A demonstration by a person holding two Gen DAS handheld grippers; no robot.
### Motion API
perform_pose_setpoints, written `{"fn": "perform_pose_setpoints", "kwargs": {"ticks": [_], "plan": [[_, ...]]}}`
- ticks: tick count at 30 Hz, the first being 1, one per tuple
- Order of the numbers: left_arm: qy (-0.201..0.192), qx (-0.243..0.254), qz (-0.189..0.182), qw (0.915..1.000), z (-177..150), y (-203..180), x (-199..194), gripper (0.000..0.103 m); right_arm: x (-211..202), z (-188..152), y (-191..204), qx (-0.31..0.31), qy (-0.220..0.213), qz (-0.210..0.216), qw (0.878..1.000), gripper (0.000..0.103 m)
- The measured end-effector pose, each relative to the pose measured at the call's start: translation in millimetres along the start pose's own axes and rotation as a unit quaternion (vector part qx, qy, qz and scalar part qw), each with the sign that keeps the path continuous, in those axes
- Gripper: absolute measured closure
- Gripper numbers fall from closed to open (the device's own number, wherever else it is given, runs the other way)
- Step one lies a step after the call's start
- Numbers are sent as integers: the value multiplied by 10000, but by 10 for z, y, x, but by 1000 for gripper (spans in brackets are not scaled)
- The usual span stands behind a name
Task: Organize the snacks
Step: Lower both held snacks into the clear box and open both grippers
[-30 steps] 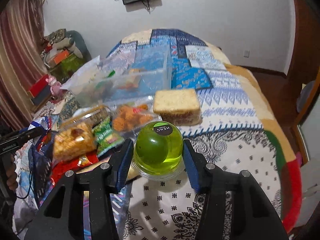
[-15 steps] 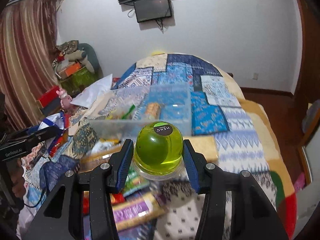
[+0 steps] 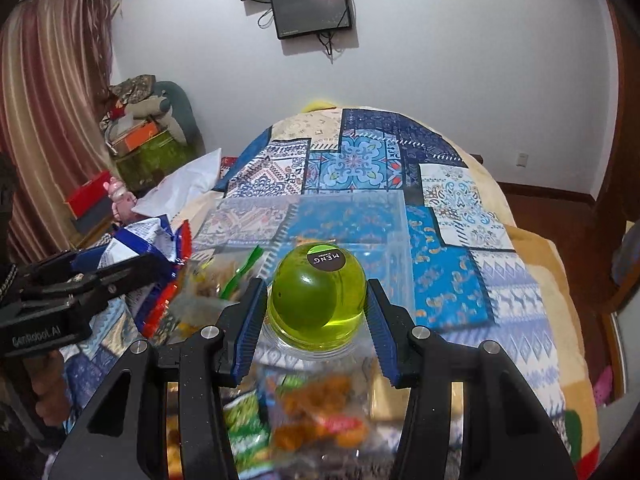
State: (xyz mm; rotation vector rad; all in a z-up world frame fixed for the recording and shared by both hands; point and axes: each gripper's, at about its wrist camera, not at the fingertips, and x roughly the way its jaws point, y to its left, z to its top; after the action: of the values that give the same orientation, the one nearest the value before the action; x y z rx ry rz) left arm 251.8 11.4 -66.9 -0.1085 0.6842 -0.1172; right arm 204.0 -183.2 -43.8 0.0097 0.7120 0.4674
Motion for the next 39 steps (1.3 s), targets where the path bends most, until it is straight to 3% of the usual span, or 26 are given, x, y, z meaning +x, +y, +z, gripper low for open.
{"fn": "perform_pose_setpoints", "kwargs": {"ticks": [13,20,25,39], "plan": [[514,89,1,9986,165,-104,704,33,447,69,-174,-33,330,-175,9993,57],[495,73,91,9987,156,-93,765,26,459,64,-199,-115,402,-241,9988,56],[442,134,98,9989,165,-134,636,23,373,95,-204,-125,345,-233,9991,55],[34,295,222,9993,62,-241,-241,14,-260,55,-62,-261,57,-166,9995,51]]}}
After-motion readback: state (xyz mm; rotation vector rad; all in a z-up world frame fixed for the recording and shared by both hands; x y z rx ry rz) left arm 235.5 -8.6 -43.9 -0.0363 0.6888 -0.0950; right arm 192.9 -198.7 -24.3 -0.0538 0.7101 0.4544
